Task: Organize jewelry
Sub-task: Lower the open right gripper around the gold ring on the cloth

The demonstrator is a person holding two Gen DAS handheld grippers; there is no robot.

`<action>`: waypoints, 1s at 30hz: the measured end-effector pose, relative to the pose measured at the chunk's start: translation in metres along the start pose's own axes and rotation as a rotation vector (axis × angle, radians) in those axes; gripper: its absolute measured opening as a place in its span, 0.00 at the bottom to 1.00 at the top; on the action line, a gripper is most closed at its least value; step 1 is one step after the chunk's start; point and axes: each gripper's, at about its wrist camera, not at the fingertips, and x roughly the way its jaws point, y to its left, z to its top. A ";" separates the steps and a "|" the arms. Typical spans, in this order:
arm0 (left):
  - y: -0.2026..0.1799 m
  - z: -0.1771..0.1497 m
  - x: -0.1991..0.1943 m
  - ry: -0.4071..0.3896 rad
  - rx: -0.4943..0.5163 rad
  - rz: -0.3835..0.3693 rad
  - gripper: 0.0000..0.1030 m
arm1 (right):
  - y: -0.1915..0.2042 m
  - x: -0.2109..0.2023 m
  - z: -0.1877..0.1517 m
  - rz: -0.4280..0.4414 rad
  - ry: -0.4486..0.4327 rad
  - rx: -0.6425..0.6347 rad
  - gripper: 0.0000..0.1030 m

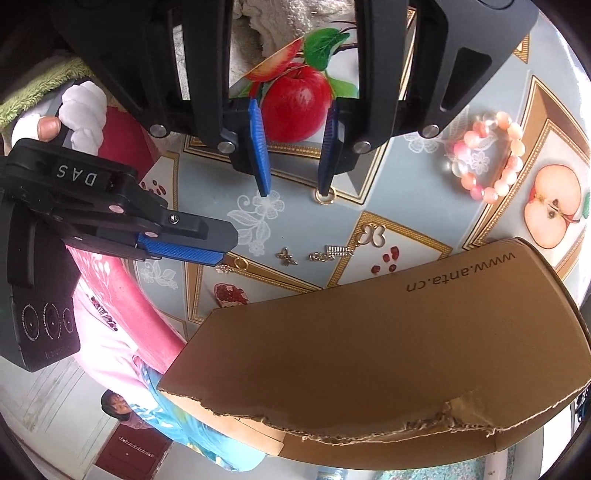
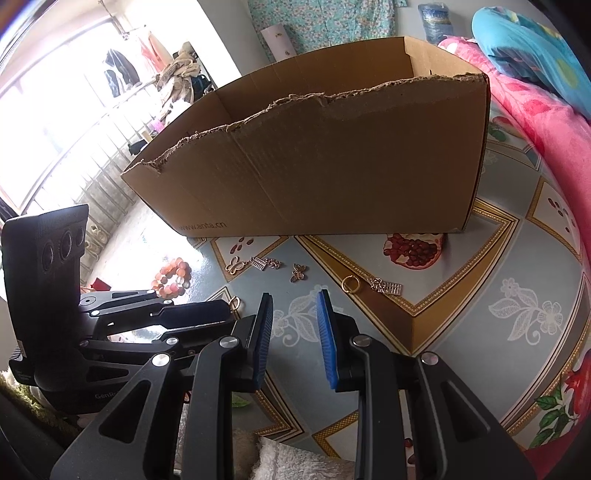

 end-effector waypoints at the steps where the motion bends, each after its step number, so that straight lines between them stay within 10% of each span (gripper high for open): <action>1: -0.001 0.000 0.001 -0.002 -0.006 -0.010 0.24 | -0.001 0.000 0.000 -0.001 0.001 0.002 0.24; 7: -0.006 0.000 0.002 -0.017 0.015 0.008 0.25 | -0.003 0.000 -0.001 -0.005 0.004 0.010 0.24; 18: -0.022 -0.005 0.004 -0.051 0.259 0.264 0.25 | -0.002 0.002 0.001 -0.005 0.007 0.005 0.24; 30: -0.013 -0.003 0.006 -0.070 0.224 0.225 0.10 | -0.007 0.000 -0.001 -0.030 -0.005 0.021 0.24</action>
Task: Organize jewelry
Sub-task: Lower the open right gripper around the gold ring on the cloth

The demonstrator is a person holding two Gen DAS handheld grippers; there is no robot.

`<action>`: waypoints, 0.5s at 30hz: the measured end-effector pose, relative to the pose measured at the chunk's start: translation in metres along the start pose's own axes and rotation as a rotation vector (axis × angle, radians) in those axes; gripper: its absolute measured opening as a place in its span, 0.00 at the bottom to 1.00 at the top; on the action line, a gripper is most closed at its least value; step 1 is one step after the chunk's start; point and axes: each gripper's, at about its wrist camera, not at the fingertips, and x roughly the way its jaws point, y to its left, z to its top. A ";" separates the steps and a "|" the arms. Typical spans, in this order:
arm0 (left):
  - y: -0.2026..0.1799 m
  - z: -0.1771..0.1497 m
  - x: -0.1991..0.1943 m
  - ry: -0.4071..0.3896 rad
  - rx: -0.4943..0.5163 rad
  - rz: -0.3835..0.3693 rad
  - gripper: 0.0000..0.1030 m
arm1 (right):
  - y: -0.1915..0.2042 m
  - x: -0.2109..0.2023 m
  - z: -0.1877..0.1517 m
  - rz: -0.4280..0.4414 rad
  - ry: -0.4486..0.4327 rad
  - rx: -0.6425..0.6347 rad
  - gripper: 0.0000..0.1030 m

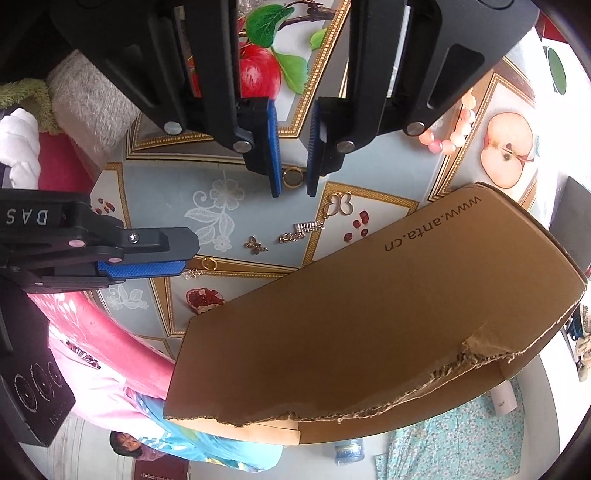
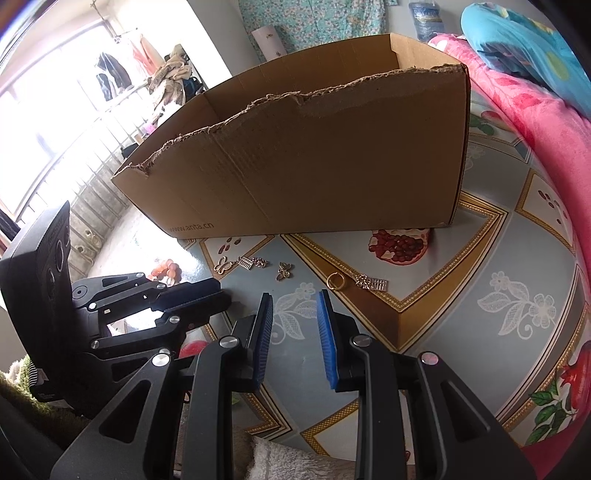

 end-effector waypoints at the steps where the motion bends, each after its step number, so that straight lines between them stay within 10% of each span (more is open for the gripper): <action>1: 0.002 -0.001 0.000 -0.001 -0.010 -0.010 0.10 | -0.001 0.000 0.000 -0.006 -0.003 0.000 0.24; 15: 0.005 -0.009 -0.009 -0.007 -0.013 -0.015 0.10 | -0.003 0.015 0.005 -0.112 0.019 -0.114 0.24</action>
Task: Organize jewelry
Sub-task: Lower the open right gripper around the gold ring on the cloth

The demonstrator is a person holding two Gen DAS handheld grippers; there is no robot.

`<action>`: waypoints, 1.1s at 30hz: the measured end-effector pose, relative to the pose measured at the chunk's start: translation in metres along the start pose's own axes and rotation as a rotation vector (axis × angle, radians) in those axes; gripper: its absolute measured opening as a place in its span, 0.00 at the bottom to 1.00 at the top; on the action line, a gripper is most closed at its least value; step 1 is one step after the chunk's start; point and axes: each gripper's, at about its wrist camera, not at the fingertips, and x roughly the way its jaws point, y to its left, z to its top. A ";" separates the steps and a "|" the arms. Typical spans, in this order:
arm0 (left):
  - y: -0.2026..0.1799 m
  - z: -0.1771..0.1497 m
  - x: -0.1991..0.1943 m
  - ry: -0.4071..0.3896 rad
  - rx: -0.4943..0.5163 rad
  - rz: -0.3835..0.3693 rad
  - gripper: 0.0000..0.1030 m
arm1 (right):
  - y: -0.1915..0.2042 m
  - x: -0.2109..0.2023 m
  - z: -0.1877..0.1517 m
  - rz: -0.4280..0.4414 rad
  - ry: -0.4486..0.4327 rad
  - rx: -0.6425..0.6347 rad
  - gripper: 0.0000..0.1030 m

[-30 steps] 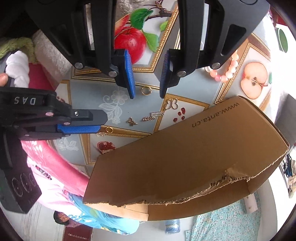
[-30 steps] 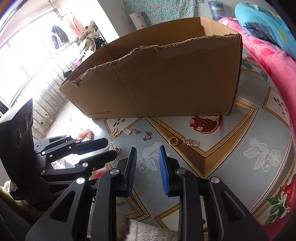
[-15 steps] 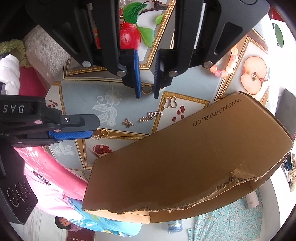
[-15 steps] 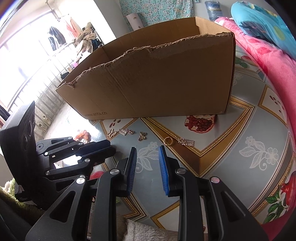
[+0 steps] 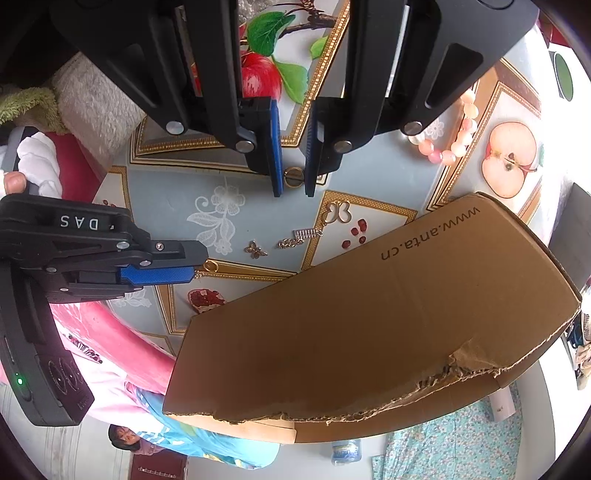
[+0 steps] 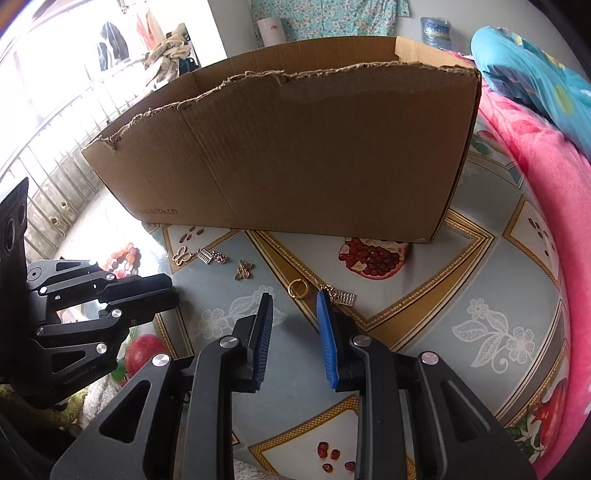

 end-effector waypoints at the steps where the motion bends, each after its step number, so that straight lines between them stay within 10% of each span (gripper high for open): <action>1: 0.000 0.000 0.001 0.001 0.000 0.000 0.10 | 0.001 0.001 0.001 0.005 0.000 0.000 0.24; 22: -0.002 0.002 0.003 -0.003 0.002 0.006 0.10 | 0.006 0.019 0.012 0.148 0.019 0.053 0.24; 33: -0.002 0.001 0.003 -0.006 0.006 0.012 0.11 | 0.015 0.017 0.019 -0.021 -0.017 -0.071 0.24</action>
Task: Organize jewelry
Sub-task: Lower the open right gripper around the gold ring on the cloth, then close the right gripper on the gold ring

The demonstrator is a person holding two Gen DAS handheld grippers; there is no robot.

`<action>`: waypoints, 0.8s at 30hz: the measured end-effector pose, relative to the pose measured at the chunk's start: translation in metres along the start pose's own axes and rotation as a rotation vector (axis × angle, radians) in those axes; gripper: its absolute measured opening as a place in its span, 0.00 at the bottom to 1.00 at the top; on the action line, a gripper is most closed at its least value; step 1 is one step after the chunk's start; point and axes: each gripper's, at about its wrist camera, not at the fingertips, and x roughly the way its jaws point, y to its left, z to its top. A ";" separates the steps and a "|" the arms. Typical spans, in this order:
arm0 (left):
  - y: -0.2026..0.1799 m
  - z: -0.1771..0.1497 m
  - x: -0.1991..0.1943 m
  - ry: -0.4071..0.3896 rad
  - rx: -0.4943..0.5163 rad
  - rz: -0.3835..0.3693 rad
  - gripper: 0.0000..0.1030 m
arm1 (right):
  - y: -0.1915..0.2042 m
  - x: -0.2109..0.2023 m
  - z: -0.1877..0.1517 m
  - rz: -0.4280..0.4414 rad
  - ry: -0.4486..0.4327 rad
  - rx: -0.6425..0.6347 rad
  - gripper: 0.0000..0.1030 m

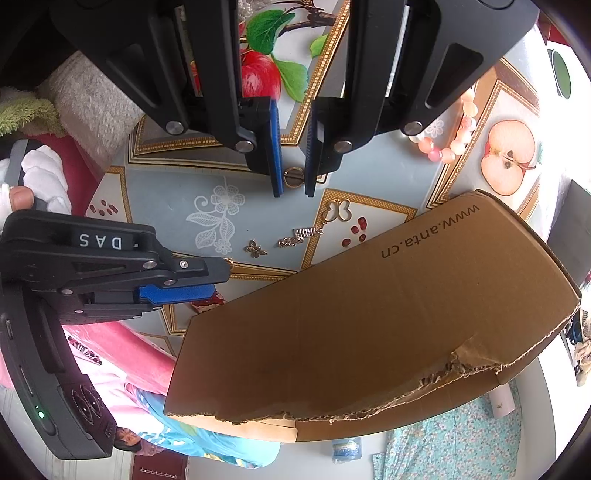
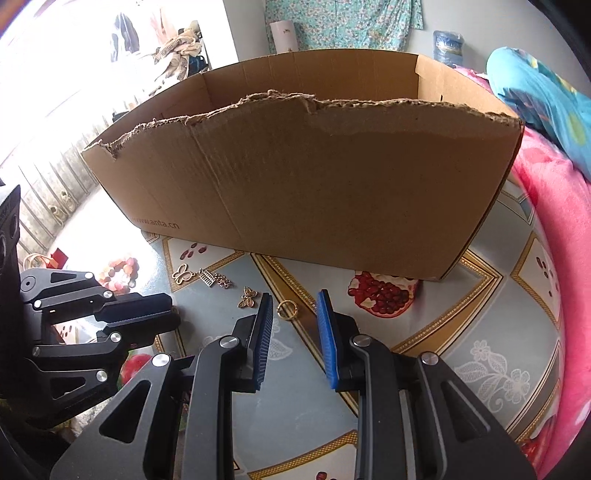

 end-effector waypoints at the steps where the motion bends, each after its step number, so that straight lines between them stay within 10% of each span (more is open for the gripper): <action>1: 0.000 0.000 0.000 0.000 -0.002 0.001 0.11 | 0.001 0.000 0.000 -0.005 -0.001 -0.008 0.24; 24: 0.003 0.002 0.000 0.015 -0.006 0.015 0.11 | 0.002 -0.011 -0.007 -0.022 -0.038 0.019 0.12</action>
